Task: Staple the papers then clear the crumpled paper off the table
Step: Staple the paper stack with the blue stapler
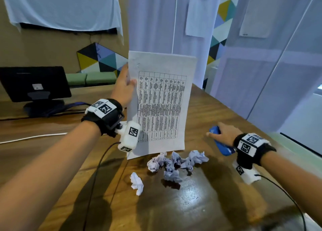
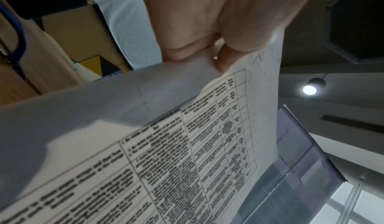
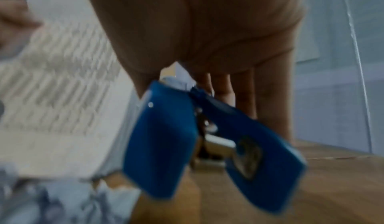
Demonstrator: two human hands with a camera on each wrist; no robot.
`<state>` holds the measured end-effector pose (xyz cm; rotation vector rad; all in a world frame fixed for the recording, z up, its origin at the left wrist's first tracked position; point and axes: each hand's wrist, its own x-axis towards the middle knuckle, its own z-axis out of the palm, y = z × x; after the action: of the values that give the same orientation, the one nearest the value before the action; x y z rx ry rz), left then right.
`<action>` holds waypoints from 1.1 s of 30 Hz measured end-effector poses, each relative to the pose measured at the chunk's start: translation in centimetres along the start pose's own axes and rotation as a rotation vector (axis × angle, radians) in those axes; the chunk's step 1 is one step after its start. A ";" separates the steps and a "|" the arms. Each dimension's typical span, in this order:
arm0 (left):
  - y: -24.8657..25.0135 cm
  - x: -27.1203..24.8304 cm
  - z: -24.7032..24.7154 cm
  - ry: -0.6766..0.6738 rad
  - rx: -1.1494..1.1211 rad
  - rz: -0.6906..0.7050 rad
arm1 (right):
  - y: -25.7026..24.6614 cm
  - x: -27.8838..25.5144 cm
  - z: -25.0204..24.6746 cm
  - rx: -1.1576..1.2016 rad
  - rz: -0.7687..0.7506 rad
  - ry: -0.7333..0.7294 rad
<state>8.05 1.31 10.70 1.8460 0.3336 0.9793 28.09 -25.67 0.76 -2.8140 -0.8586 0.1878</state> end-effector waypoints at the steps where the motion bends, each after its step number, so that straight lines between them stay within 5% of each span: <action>1: 0.0 0.0 0.1 0.003 0.001 -0.001 | 0.5 -0.1 0.4 -0.110 0.015 -0.065; 9: 0.2 0.0 0.0 0.028 -0.020 -0.016 | 2.7 0.0 3.3 -0.304 0.051 -0.277; 13: 0.8 0.2 -0.5 0.053 -0.029 0.013 | 1.7 0.5 2.1 -0.278 -0.003 -0.217; 18: 2.3 0.9 -1.1 0.060 -0.082 0.046 | -4.1 0.6 -2.3 0.260 -0.196 0.047; 22: 3.9 1.5 -1.7 0.097 -0.161 0.061 | -8.2 1.3 -3.3 0.625 -0.354 0.105; 33: 4.3 1.9 -1.4 0.163 -0.192 0.112 | -7.8 0.2 1.1 0.988 -0.365 0.087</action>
<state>7.44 1.27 15.53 1.6289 0.2267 1.2001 23.84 -19.11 1.39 -1.7184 -0.9021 0.3190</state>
